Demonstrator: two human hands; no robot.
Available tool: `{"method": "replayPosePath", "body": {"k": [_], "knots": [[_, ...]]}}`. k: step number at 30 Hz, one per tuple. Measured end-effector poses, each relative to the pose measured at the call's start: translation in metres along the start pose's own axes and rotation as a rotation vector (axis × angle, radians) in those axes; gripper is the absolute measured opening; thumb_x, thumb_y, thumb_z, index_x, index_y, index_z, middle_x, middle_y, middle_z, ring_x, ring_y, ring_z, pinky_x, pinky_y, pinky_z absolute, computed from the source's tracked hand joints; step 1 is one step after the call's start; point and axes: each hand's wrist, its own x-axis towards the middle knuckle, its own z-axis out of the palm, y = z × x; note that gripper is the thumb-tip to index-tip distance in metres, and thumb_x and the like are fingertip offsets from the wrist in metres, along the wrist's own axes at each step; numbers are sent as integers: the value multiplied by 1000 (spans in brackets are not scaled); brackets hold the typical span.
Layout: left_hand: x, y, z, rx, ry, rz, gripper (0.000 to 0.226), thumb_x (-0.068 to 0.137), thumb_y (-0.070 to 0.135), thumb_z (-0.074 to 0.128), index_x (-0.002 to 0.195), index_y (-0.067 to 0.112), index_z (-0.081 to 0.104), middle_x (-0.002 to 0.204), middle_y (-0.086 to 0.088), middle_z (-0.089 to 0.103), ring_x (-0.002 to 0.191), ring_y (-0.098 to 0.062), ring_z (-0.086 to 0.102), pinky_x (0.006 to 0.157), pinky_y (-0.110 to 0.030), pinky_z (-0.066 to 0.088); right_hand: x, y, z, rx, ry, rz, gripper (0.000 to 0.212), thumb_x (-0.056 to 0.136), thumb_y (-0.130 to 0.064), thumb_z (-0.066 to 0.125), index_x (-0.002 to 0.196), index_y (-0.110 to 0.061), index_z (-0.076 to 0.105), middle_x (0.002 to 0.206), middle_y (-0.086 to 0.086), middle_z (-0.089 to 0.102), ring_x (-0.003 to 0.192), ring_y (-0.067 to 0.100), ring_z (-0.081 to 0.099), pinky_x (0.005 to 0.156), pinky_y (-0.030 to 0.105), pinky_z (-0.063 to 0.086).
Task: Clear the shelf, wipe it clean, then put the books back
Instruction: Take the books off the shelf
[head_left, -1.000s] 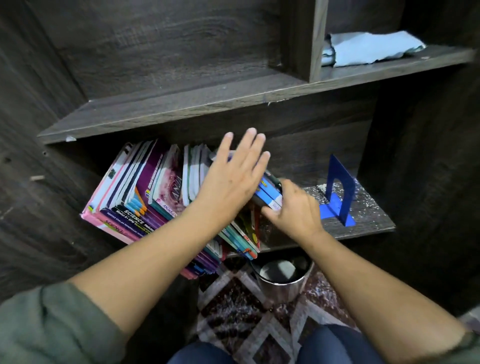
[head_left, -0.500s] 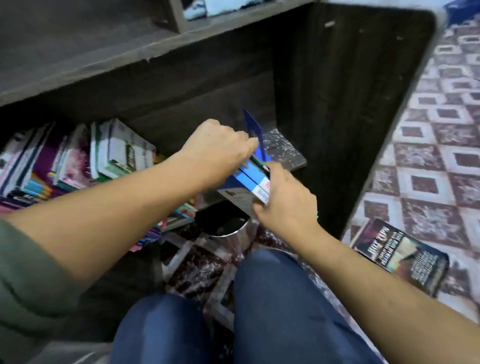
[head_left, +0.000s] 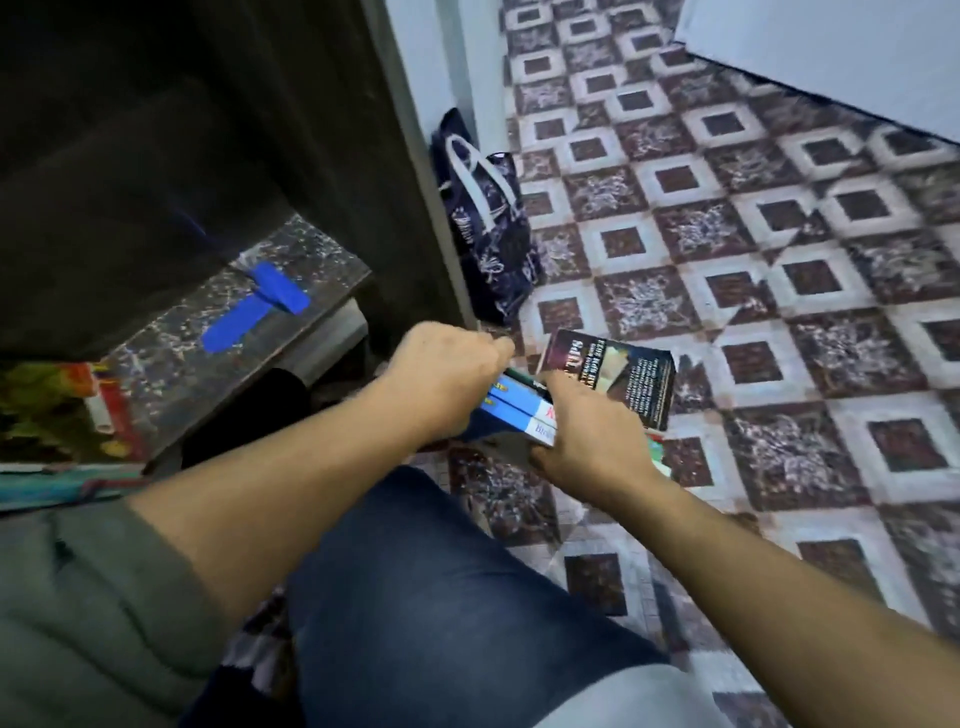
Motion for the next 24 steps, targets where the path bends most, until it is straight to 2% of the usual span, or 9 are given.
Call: {"method": "replayPosePath", "body": {"k": [3, 6, 8, 10, 13, 14, 17, 20, 24], "knots": [[37, 26, 23, 19, 30, 170, 33, 80, 23, 65, 109, 17, 49, 107, -2, 60, 103, -24, 55, 84, -33, 38, -2, 39, 15, -60, 10, 59, 49, 81, -52, 66, 116, -26, 44, 103, -5, 59, 89, 26, 60, 59, 34, 35], [71, 36, 40, 99, 194, 292, 30, 75, 26, 70, 98, 12, 56, 89, -6, 63, 88, -26, 58, 79, -37, 43, 4, 75, 29, -165, 51, 102, 53, 75, -41, 72, 121, -28, 48, 102, -4, 63, 88, 25, 62, 61, 34, 42], [88, 29, 48, 157, 158, 223, 32, 89, 19, 50, 119, 7, 48, 105, -8, 59, 99, -28, 56, 89, -39, 42, 13, 97, 34, -226, 85, 129, 60, 70, -28, 78, 123, -26, 53, 99, -3, 65, 86, 23, 63, 63, 30, 42], [102, 14, 55, 277, 36, 183, 40, 93, 13, 30, 132, 5, 37, 118, -11, 53, 108, -29, 52, 96, -40, 40, 27, 117, 39, -272, 119, 135, 65, 65, -15, 80, 125, -22, 54, 97, -2, 67, 85, 21, 63, 71, 31, 47], [120, 1, 69, 556, -203, 281, 32, 98, 0, 35, 124, 8, 50, 118, -6, 58, 108, -26, 57, 89, -39, 46, 60, 147, 49, -335, 131, 145, 65, 67, -16, 79, 127, -20, 53, 105, 4, 68, 94, 27, 64, 85, 40, 49], [124, 3, 75, 568, -287, 307, 33, 98, -1, 37, 126, 9, 52, 122, -4, 58, 112, -25, 58, 89, -40, 47, 71, 155, 53, -350, 144, 142, 66, 66, -18, 81, 126, -19, 54, 106, 5, 68, 95, 28, 64, 86, 41, 49], [144, 14, 98, 458, -417, 294, 34, 99, 3, 43, 129, 12, 57, 133, -1, 57, 120, -23, 55, 84, -34, 46, 107, 177, 67, -428, 179, 127, 64, 62, -21, 84, 121, -19, 58, 102, 7, 69, 92, 29, 65, 82, 39, 48], [162, 22, 115, 426, -487, 273, 36, 100, 5, 39, 133, 11, 54, 137, -3, 53, 126, -26, 51, 91, -42, 46, 138, 196, 84, -432, 248, 110, 56, 70, -7, 73, 123, -16, 57, 104, 11, 68, 94, 32, 63, 82, 41, 46], [180, 26, 133, 290, -587, 144, 37, 99, 8, 40, 135, 10, 52, 141, -6, 48, 130, -28, 46, 99, -46, 46, 170, 219, 120, -469, 360, 99, 52, 72, -7, 73, 121, -16, 59, 111, 9, 67, 98, 31, 63, 85, 41, 45]]}}
